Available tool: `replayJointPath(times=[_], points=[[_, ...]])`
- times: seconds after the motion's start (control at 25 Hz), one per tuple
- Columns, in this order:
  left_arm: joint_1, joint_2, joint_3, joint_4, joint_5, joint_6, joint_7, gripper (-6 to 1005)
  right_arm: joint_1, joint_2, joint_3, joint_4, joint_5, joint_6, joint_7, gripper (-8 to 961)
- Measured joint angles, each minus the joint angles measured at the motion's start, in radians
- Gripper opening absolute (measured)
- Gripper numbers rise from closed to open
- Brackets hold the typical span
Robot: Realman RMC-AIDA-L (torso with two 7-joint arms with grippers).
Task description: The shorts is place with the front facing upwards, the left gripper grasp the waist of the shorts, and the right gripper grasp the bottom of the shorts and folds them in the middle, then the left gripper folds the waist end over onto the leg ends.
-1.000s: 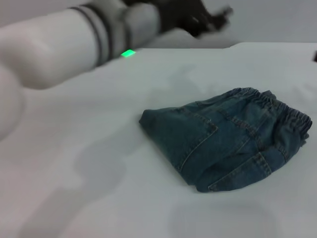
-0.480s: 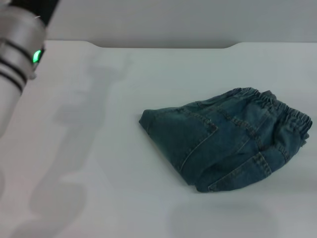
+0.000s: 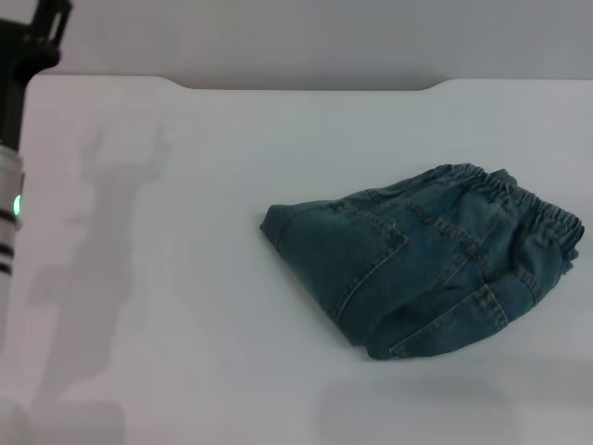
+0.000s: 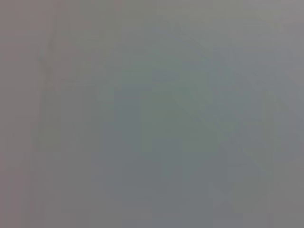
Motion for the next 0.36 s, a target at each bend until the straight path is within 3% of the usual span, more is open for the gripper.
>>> replayJointPath(times=[0.36], points=[[-0.003, -0.002, 0.022, -0.084, -0.053, -0.038, -0.001, 847, 0.017, 0.0, 0.002, 0.044, 0.08, -0.005, -0.041, 449]])
